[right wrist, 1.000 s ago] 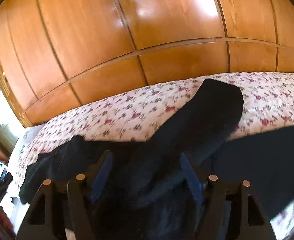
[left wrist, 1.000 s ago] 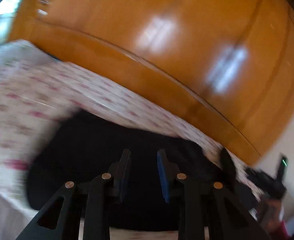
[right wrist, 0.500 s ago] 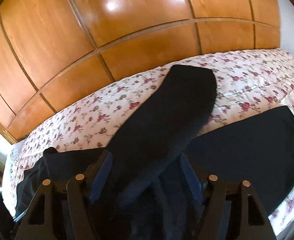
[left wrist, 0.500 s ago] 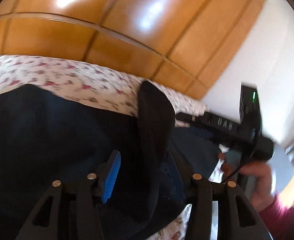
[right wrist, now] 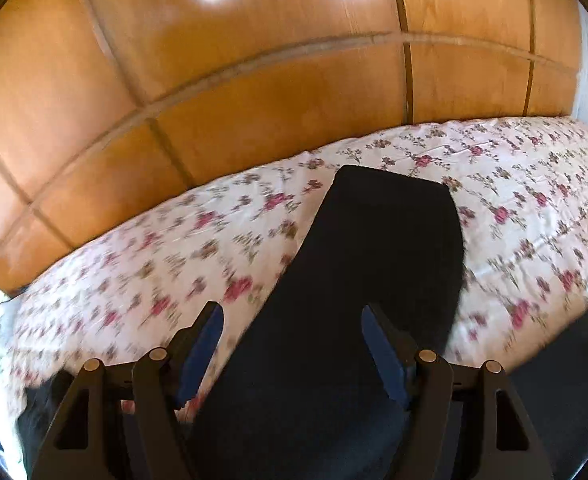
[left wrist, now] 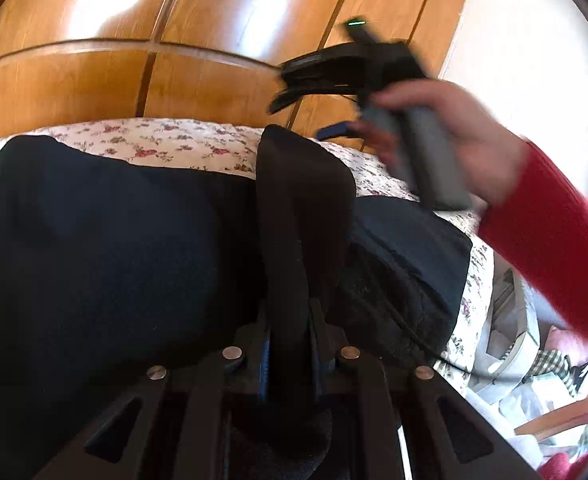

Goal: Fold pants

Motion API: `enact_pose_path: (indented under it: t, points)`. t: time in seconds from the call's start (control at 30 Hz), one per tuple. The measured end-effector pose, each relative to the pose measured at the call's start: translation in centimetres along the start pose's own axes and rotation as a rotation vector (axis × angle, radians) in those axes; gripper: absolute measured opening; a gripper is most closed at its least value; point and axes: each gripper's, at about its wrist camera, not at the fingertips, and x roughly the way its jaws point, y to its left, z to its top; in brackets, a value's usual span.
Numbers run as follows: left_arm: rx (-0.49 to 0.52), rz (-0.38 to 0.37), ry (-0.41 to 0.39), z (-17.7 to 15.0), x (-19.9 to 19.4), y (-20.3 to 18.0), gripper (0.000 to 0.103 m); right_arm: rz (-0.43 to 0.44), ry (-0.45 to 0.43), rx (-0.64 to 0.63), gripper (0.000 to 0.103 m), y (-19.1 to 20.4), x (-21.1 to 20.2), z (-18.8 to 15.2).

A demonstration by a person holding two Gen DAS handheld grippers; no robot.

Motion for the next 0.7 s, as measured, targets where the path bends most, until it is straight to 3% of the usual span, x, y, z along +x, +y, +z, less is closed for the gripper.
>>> enact_pose_path:
  t: [0.1,0.33,0.43,0.5,0.57,0.7]
  points:
    - [0.02,0.003,-0.024,-0.3,0.0,-0.1,0.017,-0.097,0.028,0.005,0.072,0.7,3.4,1.7]
    - [0.008,-0.041,-0.043,-0.4,0.1,0.5,0.016,-0.232,0.087,-0.004,0.07,0.8,8.8,3.1]
    - [0.008,-0.053,-0.05,-0.5,0.1,0.6,0.016,-0.242,0.063,-0.008,0.048,0.0,8.9,3.1]
    - [0.005,-0.059,-0.053,-0.6,0.0,0.6,0.016,-0.209,0.057,0.001,0.021,-0.6,8.6,3.3]
    - [0.006,-0.06,-0.054,-0.5,0.0,0.6,0.017,-0.141,0.046,0.039,0.01,-1.8,7.5,3.4]
    - [0.008,-0.059,-0.055,-0.7,-0.2,0.6,0.017,-0.068,-0.072,0.049,0.009,-4.3,2.6,2.9]
